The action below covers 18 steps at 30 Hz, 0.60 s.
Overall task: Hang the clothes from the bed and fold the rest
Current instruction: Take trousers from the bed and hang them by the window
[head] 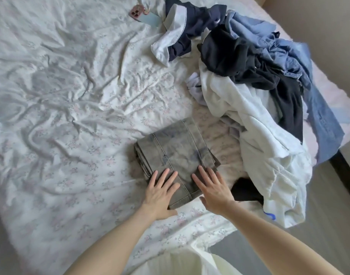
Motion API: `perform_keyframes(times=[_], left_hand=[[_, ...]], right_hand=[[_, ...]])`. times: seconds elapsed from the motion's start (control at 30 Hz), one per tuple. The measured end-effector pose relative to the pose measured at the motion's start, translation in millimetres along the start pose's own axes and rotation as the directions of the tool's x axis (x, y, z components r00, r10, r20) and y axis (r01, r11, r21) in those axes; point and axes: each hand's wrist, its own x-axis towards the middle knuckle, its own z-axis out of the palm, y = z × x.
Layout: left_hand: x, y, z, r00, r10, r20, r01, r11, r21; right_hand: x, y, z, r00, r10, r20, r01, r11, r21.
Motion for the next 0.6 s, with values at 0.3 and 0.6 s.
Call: perform_keyframes(times=[0.3,0.6], left_hand=[[16,-5,-7,0.996,-0.081,-0.020,0.077,0.983,-0.169],[8,-13,-11,0.924,-0.086,-0.372,0.063,0.995,-0.074]], right_hand=[[13,-28,4,0.984,0.178,0.009,-0.173,0.945,0.276],[1,-64,14,0.937,0.339,-0.082,-0.240,0.798,0.553]])
